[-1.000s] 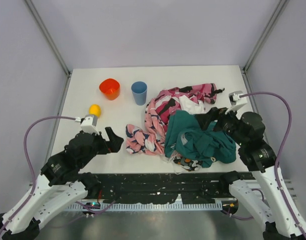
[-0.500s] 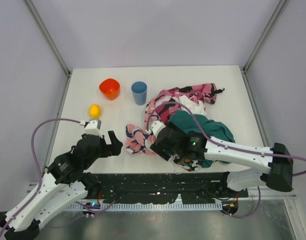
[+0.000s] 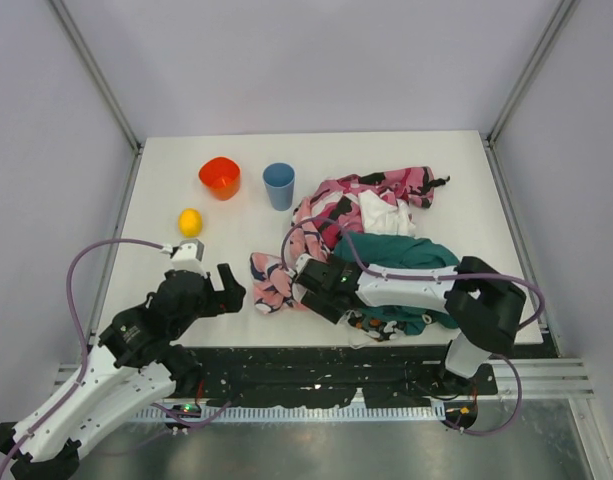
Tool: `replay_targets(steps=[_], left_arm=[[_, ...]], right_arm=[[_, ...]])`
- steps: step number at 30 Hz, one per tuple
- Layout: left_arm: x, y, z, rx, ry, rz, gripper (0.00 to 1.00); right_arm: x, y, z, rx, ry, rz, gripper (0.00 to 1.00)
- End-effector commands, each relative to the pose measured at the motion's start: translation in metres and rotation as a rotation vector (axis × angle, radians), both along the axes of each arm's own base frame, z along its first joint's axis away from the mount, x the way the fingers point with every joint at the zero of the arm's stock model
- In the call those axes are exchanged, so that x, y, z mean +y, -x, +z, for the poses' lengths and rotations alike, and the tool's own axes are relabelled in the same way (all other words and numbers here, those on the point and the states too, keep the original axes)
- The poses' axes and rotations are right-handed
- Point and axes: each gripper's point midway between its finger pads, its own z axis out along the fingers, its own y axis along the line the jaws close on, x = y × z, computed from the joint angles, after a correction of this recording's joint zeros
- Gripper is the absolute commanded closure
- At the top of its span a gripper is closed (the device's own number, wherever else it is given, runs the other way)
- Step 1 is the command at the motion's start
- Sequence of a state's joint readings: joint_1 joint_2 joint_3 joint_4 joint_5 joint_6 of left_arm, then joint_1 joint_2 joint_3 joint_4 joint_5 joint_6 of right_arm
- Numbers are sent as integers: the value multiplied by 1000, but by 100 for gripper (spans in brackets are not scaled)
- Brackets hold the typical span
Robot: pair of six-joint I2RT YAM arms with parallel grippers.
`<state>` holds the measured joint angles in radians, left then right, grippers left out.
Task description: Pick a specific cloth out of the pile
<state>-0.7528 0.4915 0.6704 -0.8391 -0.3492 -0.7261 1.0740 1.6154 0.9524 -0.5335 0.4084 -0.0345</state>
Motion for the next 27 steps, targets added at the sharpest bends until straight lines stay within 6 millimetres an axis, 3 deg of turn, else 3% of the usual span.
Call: replay_targets(steps=[1, 5, 7, 8, 10, 11, 13, 17, 18, 19, 21, 23, 27], left_arm=[[2, -7, 6, -35, 17, 40, 0], [4, -8, 3, -32, 5, 50, 0], [6, -9, 2, -35, -2, 66, 0], [6, -10, 2, -36, -3, 67, 0], [7, -11, 3, -41, -4, 73, 0], [8, -11, 4, -44, -5, 77, 0], [7, -12, 6, -51, 2, 77, 0], [5, -14, 9, -62, 13, 75, 0], [4, -14, 10, -62, 17, 72, 0], [3, -15, 9, -63, 18, 75, 0], [0, -16, 11, -64, 28, 69, 1], [-5, -17, 12, -66, 43, 53, 0], [-21, -24, 12, -87, 83, 7, 0]], right_arm=[[-12, -1, -34, 106, 87, -42, 5], [-20, 0, -54, 186, 163, -65, 5], [-24, 2, -64, 234, 192, -76, 27], [-27, 1, -68, 253, 207, -82, 57], [-33, -8, -63, 196, 235, -118, 87], [-34, -12, -60, 174, 236, -122, 95], [-33, -27, -42, 74, 212, -149, 94], [-20, -56, 32, -195, 50, -219, 95], [-19, -66, 67, -292, -18, -257, 95], [-14, -70, 86, -331, -72, -268, 94], [-19, -80, 149, -483, -209, -331, 95], [-27, -85, 192, -576, -281, -370, 95], [-44, -99, 259, -654, -447, -452, 95]])
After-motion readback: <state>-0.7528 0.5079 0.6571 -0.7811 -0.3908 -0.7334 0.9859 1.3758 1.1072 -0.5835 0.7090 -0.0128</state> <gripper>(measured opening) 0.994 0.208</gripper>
